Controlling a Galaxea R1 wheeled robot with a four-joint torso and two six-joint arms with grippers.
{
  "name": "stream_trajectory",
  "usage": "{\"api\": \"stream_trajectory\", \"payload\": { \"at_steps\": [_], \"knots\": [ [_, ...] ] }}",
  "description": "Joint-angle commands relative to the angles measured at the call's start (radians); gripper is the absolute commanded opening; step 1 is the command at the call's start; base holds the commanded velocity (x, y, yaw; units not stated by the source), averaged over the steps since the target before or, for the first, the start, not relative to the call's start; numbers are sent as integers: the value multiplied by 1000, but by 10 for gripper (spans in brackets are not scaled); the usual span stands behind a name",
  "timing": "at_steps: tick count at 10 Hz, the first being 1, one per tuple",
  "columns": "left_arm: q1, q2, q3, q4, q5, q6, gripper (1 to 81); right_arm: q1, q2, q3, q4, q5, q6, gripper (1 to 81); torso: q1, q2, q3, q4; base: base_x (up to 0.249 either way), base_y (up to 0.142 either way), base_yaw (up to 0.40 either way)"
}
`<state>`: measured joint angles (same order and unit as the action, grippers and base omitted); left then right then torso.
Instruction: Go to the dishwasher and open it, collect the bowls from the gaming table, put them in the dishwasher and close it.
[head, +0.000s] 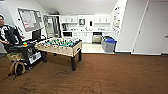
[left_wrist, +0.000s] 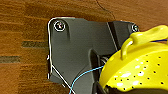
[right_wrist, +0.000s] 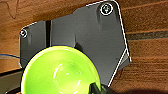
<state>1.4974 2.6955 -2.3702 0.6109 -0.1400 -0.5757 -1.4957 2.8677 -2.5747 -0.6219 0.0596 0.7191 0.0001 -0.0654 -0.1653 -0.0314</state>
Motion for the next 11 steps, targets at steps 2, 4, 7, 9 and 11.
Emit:
{"api": "stream_trajectory", "payload": {
  "at_steps": [2,4,7,9,11],
  "knots": [
    [-36,-25,6,13,31,2,10,45,-12,1,-10,-38,-3,10,0,0,0,0,100,0,0],
    [-33,-26,6,13,19,2,10,45,-14,1,-10,-38,-3,10,0,0,0,0,100,0,0],
    [-33,-25,6,13,19,2,10,48,-12,1,-10,-40,-1,10,0,0,0,0,101,0,0],
    [-33,-23,6,13,19,2,10,50,-12,1,-12,-40,-1,10,0,0,0,0,106,0,0],
    [-33,-22,6,15,19,2,10,51,-12,1,-12,-40,-1,10,0,0,0,0,109,0,0]
  ]
}}
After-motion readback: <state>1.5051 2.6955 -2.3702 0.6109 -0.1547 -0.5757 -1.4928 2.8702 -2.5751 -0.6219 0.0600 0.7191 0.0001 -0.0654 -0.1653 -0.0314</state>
